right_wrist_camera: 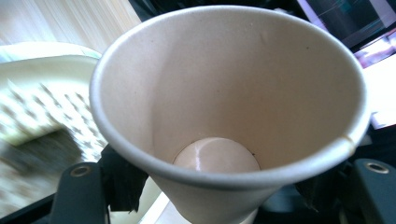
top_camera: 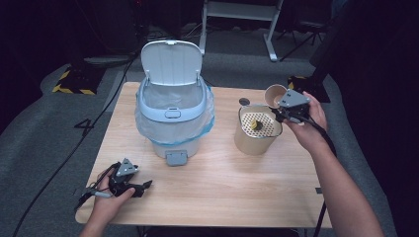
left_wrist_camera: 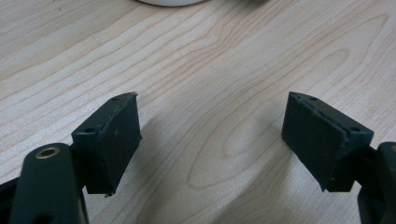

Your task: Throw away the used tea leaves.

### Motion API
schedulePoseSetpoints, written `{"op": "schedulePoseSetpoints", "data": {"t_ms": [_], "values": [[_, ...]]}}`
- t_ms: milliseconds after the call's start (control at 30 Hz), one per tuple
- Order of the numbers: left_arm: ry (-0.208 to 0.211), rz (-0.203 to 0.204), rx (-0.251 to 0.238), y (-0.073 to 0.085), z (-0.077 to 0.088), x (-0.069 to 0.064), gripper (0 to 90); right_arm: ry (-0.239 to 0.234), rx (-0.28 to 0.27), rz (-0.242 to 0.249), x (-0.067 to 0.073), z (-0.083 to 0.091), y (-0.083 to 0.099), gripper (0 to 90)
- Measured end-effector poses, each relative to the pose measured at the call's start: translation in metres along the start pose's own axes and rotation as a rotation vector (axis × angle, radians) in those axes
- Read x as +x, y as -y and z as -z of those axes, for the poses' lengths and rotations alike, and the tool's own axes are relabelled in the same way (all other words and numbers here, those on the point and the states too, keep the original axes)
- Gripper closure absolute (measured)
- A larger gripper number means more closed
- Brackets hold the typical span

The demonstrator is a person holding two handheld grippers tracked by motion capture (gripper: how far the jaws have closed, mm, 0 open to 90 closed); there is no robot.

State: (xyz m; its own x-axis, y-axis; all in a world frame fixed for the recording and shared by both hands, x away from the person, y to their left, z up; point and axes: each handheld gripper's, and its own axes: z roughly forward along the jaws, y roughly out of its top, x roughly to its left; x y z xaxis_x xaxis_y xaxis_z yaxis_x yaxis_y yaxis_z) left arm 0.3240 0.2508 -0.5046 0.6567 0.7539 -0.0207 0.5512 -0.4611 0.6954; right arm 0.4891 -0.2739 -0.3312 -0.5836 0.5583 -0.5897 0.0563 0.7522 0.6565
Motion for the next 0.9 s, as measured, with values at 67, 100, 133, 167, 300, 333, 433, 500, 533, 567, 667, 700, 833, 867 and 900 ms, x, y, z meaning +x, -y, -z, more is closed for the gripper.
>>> {"op": "schedulePoseSetpoints", "data": {"t_ms": [67, 100, 133, 167, 300, 333, 433, 500, 533, 567, 667, 700, 833, 867, 900], "values": [[0.0, 0.0, 0.0, 0.0, 0.0, 0.0, 19.8, -0.084, -0.034, -0.144, -0.005, 0.0, 0.004, 30.2], [0.0, 0.0, 0.0, 0.0, 0.0, 0.0, 19.8, -0.111, -0.043, -0.19, -0.006, -0.001, 0.005, 30.1], [0.0, 0.0, 0.0, 0.0, 0.0, 0.0, 19.8, -0.144, -0.054, -0.238, -0.008, -0.001, 0.007, 29.9], [0.0, 0.0, 0.0, 0.0, 0.0, 0.0, 19.9, -0.144, -0.054, -0.238, -0.008, -0.001, 0.007, 29.9], [0.0, 0.0, 0.0, 0.0, 0.0, 0.0, 19.8, -0.279, -0.08, -0.38, -0.013, -0.006, 0.015, 29.6], [0.0, 0.0, 0.0, 0.0, 0.0, 0.0, 19.8, -0.314, -0.114, -0.423, -0.014, -0.006, 0.017, 29.5], [0.0, 0.0, 0.0, 0.0, 0.0, 0.0, 19.8, -0.353, -0.151, -0.466, -0.016, -0.006, 0.02, 29.4], [0.0, 0.0, 0.0, 0.0, 0.0, 0.0, 19.8, -0.399, -0.139, -0.502, -0.018, -0.006, 0.022, 29.2], [0.0, 0.0, 0.0, 0.0, 0.0, 0.0, 19.8, -0.399, -0.139, -0.502, -0.018, -0.006, 0.022, 29.2], [0.0, 0.0, 0.0, 0.0, 0.0, 0.0, 19.8, -0.437, -0.16, -0.516, -0.019, -0.006, 0.023, 29.1], [0.0, 0.0, 0.0, 0.0, 0.0, 0.0, 19.9, -0.481, -0.199, -0.55, -0.022, -0.003, 0.024, 29.3], [0.0, 0.0, 0.0, 0.0, 0.0, 0.0, 19.8, -0.496, -0.206, -0.562, -0.023, -0.003, 0.024, 29.4], [0.0, 0.0, 0.0, 0.0, 0.0, 0.0, 19.8, -0.553, -0.246, -0.597, -0.028, 0.001, 0.024, 29.4], [0.0, 0.001, 0.0, 0.0, 0.0, 0.0, 19.8, -0.559, -0.253, -0.597, -0.028, 0.001, 0.024, 29.5], [0.0, 0.001, 0.0, 0.0, 0.0, 0.0, 19.8, -0.564, -0.255, -0.596, -0.028, 0.002, 0.024, 29.5]]}}
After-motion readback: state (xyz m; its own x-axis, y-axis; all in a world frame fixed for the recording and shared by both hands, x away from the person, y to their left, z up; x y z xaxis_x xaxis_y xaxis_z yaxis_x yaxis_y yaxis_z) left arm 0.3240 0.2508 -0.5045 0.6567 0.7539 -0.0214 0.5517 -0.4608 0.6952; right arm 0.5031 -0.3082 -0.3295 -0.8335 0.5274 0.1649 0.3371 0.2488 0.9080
